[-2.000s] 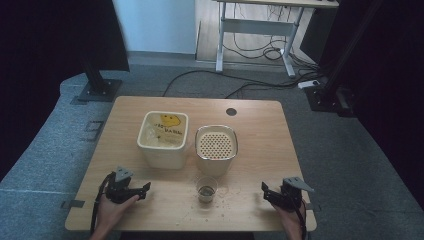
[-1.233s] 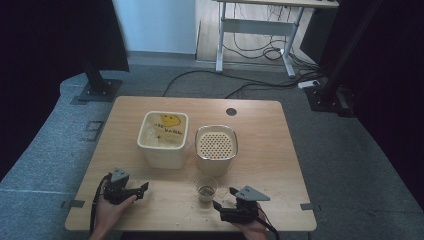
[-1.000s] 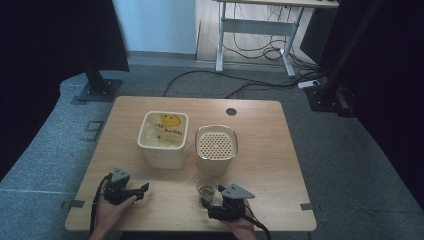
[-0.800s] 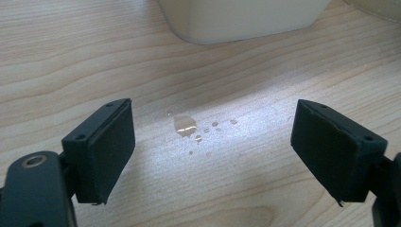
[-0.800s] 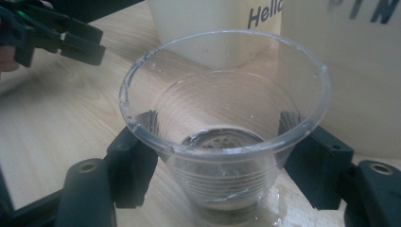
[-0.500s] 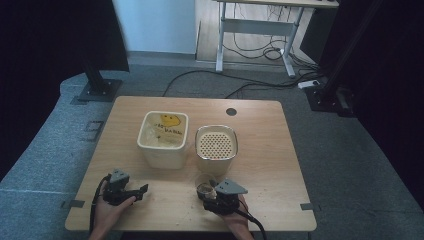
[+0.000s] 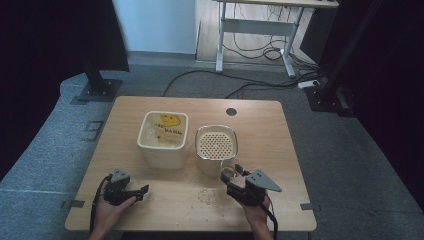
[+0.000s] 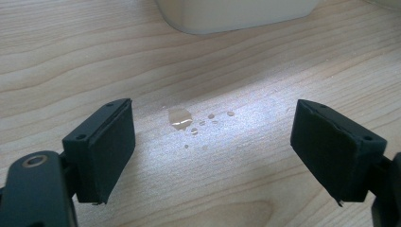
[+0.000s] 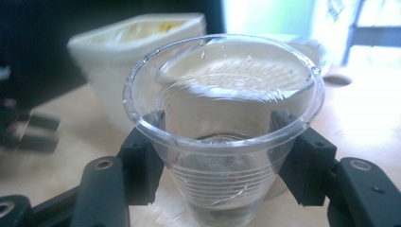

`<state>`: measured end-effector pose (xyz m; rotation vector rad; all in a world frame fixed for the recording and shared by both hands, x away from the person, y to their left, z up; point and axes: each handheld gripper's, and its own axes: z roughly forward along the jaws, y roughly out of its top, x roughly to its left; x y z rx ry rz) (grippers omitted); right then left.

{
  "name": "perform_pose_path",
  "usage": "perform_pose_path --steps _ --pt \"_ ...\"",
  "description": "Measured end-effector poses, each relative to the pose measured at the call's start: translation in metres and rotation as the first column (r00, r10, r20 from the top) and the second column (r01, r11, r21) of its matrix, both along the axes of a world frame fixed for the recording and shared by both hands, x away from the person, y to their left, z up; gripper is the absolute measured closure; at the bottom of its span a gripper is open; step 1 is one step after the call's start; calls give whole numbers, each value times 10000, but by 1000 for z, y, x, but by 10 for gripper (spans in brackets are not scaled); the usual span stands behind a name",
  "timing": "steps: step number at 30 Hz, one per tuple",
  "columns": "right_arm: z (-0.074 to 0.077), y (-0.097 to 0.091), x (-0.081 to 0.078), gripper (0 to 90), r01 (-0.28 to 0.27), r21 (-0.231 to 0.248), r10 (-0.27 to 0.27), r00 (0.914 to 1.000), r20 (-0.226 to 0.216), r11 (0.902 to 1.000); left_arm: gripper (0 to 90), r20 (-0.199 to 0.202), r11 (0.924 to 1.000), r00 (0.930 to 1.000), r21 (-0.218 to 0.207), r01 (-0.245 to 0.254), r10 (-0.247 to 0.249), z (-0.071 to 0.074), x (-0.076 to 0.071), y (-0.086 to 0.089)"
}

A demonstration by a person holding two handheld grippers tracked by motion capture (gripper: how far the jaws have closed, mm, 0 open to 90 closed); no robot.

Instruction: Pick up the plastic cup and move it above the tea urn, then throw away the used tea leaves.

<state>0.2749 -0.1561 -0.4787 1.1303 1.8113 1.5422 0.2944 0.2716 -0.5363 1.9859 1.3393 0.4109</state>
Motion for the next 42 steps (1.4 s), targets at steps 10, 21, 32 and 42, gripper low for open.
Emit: perform_pose_path --steps 10,21,32,42 --pt "41 -39 22 385 1454 51 -1455 9882 484 9894 149 -105 9999 9998 22 160 -159 -1 0 -5" --pt "62 -32 60 386 2070 -886 -2026 9777 557 9743 149 -276 9996 9992 -8 292 -292 -2 1 -4" --pt "68 -11 83 390 2413 -2367 -2270 9701 863 9412 149 -336 9992 9987 20 390 -389 -4 1 -6" --pt "72 -10 84 393 2457 -2541 -2319 9692 832 9355 149 -330 9993 9988 20 373 -372 -3 0 -5"
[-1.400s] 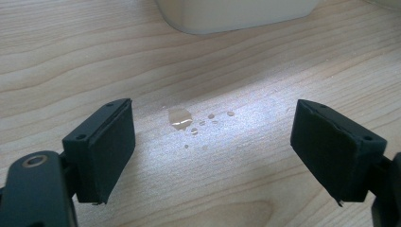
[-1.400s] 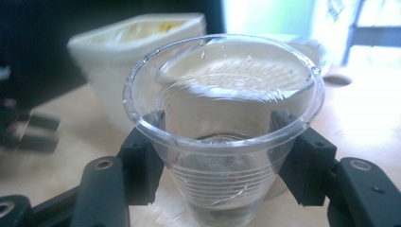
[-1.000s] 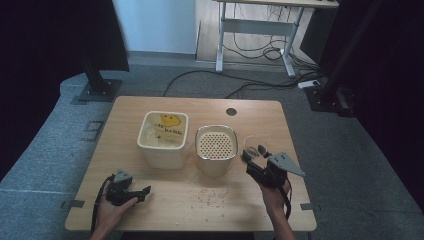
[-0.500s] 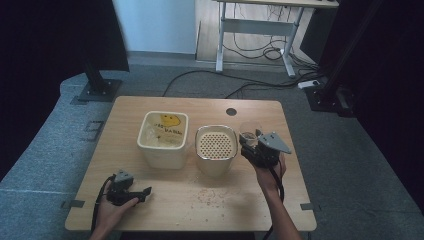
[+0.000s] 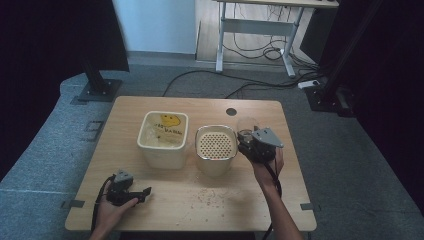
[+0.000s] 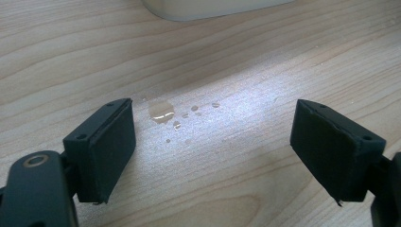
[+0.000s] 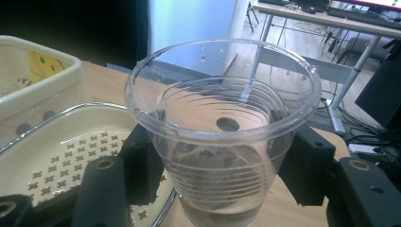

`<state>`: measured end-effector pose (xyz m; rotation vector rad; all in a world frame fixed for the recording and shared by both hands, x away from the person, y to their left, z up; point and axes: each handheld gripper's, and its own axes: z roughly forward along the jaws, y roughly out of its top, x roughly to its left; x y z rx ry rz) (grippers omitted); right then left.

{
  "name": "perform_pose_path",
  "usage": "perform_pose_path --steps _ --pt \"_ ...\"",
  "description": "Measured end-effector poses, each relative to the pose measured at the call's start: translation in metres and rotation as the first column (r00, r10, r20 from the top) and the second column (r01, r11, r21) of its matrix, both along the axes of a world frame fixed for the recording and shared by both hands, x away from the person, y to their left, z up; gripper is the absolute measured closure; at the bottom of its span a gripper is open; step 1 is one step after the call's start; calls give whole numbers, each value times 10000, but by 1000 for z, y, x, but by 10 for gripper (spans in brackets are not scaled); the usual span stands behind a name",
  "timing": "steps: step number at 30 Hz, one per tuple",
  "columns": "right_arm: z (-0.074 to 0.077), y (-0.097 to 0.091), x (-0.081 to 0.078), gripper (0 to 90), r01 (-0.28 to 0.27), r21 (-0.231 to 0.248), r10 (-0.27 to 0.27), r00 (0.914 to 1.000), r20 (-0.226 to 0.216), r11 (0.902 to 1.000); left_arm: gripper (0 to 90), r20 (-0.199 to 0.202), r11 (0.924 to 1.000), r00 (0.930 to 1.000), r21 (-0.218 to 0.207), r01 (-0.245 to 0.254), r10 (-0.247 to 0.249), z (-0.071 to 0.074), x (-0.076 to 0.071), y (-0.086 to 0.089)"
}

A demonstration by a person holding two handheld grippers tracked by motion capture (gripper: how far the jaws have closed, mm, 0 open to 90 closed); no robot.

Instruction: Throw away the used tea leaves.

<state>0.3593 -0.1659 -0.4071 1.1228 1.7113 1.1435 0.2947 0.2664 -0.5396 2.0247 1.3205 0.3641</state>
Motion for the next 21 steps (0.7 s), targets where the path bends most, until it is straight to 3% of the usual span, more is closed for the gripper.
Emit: perform_pose_path --steps 5,21 --pt "4 3 3 393 111 -623 -107 9999 63 9980 149 -7 10000 10000 6 11 -11 0 0 0" --pt "9 16 5 394 116 -1623 -106 9999 73 9867 150 -50 10000 10000 32 17 -17 0 0 1"
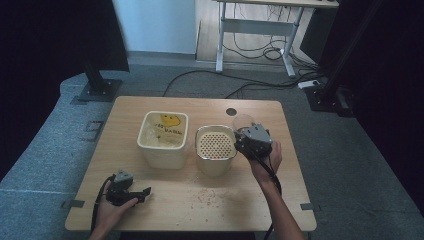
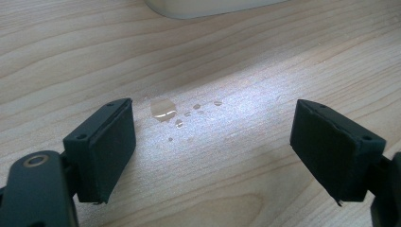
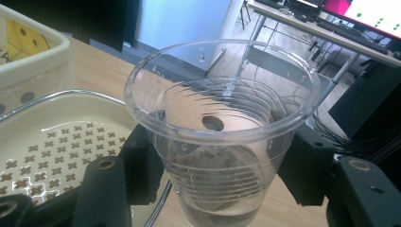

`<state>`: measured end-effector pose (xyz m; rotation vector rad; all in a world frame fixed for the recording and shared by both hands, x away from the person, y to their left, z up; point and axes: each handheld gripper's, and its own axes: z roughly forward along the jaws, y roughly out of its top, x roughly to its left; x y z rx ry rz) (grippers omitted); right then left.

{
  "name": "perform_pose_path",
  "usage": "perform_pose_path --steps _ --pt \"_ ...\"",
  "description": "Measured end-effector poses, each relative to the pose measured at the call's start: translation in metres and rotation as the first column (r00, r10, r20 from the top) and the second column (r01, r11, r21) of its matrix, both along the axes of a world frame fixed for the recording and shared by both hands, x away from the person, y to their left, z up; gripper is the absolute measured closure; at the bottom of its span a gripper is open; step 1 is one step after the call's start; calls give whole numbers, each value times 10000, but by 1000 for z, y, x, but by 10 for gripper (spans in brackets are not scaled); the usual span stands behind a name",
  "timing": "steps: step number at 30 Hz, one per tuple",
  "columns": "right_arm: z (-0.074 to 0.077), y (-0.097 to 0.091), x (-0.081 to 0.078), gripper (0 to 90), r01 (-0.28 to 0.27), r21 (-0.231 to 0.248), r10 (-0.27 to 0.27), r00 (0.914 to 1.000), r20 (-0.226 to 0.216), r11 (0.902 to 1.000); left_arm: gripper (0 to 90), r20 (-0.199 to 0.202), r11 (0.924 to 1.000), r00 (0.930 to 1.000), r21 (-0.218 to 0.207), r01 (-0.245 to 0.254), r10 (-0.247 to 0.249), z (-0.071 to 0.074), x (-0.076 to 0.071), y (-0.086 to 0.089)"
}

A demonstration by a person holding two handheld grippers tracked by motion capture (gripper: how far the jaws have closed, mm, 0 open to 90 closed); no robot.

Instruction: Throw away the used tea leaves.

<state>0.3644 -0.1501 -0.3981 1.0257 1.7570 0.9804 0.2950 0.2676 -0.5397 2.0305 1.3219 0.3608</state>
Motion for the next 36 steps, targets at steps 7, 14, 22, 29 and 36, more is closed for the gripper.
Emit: perform_pose_path --steps 7,14,22,29,36 --pt "3 5 1 396 -40 -220 40 10000 0 9997 150 14 10000 10000 31 30 -30 0 0 0" --pt "3 15 3 396 18 -959 -20 10000 -17 9954 150 -19 10000 10000 5 56 -56 0 0 0" --pt "3 32 5 395 32 -2870 16 9999 167 9579 151 -32 10000 10000 5 76 -76 0 0 0" --pt "0 48 7 397 36 -4411 120 9994 326 8974 151 -27 10000 10000 17 84 -84 0 0 0" --pt "-10 63 7 398 131 -6615 449 9965 706 7499 151 -24 10000 10000 17 81 -81 0 0 0"
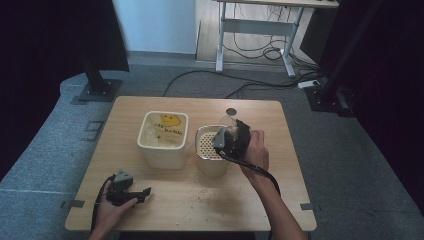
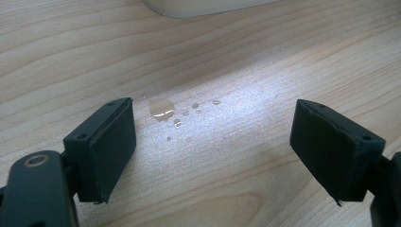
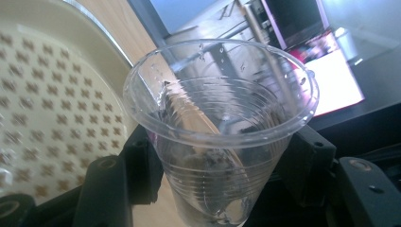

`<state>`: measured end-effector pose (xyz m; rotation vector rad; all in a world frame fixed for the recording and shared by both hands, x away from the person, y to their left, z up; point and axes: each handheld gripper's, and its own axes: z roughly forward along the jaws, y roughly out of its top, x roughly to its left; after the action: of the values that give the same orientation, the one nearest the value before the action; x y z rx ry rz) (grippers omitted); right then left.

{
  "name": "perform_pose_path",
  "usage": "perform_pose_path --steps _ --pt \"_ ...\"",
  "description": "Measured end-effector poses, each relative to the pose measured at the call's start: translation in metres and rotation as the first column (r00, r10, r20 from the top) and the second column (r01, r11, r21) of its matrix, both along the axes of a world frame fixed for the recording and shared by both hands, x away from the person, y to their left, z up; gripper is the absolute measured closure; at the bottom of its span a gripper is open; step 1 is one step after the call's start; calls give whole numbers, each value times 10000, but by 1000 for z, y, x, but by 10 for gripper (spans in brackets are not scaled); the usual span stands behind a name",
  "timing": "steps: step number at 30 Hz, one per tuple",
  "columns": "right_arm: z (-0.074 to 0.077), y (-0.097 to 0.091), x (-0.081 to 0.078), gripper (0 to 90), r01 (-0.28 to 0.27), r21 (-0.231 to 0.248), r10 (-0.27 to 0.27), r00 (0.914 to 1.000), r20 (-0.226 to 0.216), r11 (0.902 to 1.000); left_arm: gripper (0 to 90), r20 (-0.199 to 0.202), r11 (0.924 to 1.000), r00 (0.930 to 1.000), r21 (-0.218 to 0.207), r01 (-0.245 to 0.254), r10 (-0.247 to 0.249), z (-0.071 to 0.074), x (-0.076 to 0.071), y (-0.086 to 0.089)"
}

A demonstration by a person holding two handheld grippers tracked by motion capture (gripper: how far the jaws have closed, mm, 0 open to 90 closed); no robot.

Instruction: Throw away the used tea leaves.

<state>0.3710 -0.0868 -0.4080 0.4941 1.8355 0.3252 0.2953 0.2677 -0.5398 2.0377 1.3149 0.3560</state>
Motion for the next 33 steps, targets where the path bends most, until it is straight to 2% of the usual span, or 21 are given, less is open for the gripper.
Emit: perform_pose_path --steps 4,6,7,9,11,14,15,17,18,19,21,24,25,26,27,28,29,30,31,32,33 --pt "-6 9 -1 402 -200 -1459 234 9995 221 9891 151 7 10000 10000 10 -9 9 0 0 0" --pt "-8 13 -1 403 -278 -2380 384 9985 400 9709 151 10 10000 10000 14 -6 6 0 0 0" --pt "-8 13 -1 403 -278 -2380 384 9985 400 9709 151 10 10000 10000 14 -6 6 0 0 0" --pt "-10 18 -1 404 -285 -3225 481 9974 531 9461 151 6 10000 10000 10 -2 2 0 0 0" --pt "-13 21 -1 405 -190 -4190 584 9950 815 9078 151 17 10000 10000 10 -5 5 0 0 0" --pt "-15 24 -1 405 -119 -4622 591 9944 877 8867 151 20 10000 10000 -10 -14 14 0 0 0" --pt "-17 26 -1 405 66 -5024 516 9935 1019 8646 151 26 10000 10000 -2 -17 17 0 0 0" --pt "-18 27 -1 405 78 -5468 626 9920 1099 8372 151 4 10000 10000 14 -5 5 0 0 0" --pt "-18 27 -1 405 78 -5468 626 9920 1099 8372 151 4 10000 10000 14 -5 5 0 0 0" --pt "-18 29 0 406 122 -5858 703 9905 1179 8104 151 11 10000 10000 3 -12 12 0 0 0" --pt "-19 30 0 407 216 -6179 755 9886 1306 7860 151 10 10000 10000 2 -12 12 0 0 0" --pt "-23 30 1 408 390 -6929 921 9842 1511 7200 151 7 10000 10000 -4 -6 6 0 0 0" --pt "-23 30 1 408 390 -6929 921 9842 1511 7200 151 7 10000 10000 -4 -6 6 0 0 0" --pt "-25 30 1 408 393 -7471 1182 9806 1566 6635 151 4 10000 10000 -4 -7 7 0 0 0" --pt "-26 29 1 408 383 -7595 1288 9787 1596 6494 151 1 10000 10000 -2 -1 1 0 0 0" --pt "-26 29 1 408 383 -7595 1288 9787 1596 6494 151 1 10000 10000 -2 -1 1 0 0 0" --pt "-28 30 1 408 342 -7923 1499 9761 1573 6091 151 -2 10000 10000 -7 0 0 0 0 0" --pt "-29 30 1 408 340 -8070 1598 9744 1578 5895 151 -6 10000 10000 -4 2 -2 0 0 0" --pt "-29 30 1 408 340 -8070 1598 9744 1578 5895 151 -6 10000 10000 -4 2 -2 0 0 0" --pt "-29 30 1 407 367 -8210 1658 9733 1586 5698 151 -8 10000 10000 -3 3 -3 0 0 0" --pt "-30 31 0 408 369 -8580 1922 9688 1564 5123 151 -10 10000 10000 -4 4 -4 0 0 0"
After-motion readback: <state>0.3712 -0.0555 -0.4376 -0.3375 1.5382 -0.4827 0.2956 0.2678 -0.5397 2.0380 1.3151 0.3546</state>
